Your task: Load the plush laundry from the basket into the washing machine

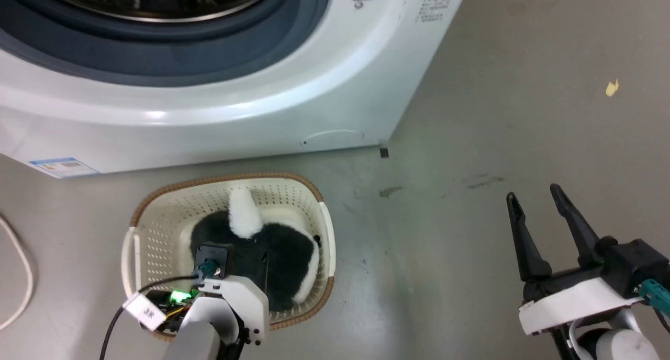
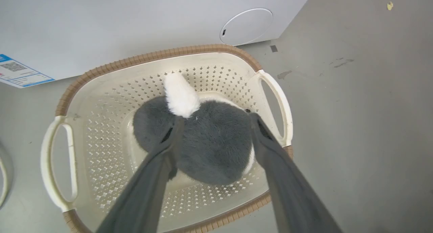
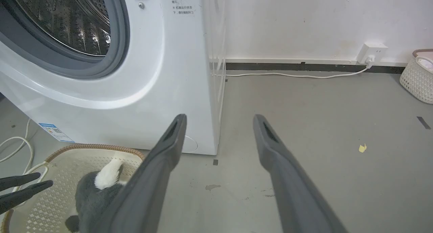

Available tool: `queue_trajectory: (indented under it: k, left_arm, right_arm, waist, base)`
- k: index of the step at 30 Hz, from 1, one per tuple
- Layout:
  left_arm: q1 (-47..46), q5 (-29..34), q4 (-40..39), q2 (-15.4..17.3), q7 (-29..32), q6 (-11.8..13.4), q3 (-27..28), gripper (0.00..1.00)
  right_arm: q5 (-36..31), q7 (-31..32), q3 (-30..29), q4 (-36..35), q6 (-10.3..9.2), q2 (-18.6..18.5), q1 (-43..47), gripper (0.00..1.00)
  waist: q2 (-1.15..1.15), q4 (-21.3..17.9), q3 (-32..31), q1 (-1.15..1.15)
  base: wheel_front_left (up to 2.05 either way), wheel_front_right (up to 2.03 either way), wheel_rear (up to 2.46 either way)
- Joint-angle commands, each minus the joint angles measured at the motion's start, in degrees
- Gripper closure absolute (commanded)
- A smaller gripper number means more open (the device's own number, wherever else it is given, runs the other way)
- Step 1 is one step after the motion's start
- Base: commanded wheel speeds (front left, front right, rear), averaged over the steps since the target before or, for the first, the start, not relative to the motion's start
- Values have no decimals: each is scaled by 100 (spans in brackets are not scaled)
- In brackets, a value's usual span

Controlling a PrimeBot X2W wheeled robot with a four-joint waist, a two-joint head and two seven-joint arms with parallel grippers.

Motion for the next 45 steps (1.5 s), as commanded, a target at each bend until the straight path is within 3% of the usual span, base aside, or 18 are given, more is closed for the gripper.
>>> queue_trajectory:
  k: [1, 27, 36, 45]
  left_arm:
    - [-207, -63, 238, 87, 145, -18, -86, 0]
    - [-1674, -291, 1762, 722, 1072, 64, -817, 0]
    - [-2246, -395, 2299, 1004, 1497, 359, -1046, 0]
    - [-2780, -533, 2832, 1040, 1897, 433, -1318, 0]
  right_arm:
    - [75, -66, 14, -42, -3, -1, -144, 0]
    - [803, -365, 120, 39, -4, -2, -548, 0]
    - [1054, -473, 183, 26, -4, -2, -617, 0]
    - [1238, -581, 119, -29, -5, -2, -654, 0]
  waist:
    - [0, -95, 165, -1]
    - [0, -871, 1639, -1]
    - [0, -1116, 2181, -1]
    - [0, -1257, 2657, -1]
  base:
    - [0, 0, 0]
    - [0, 0, 0]
    - [0, 0, 0]
    - [0, 0, 0]
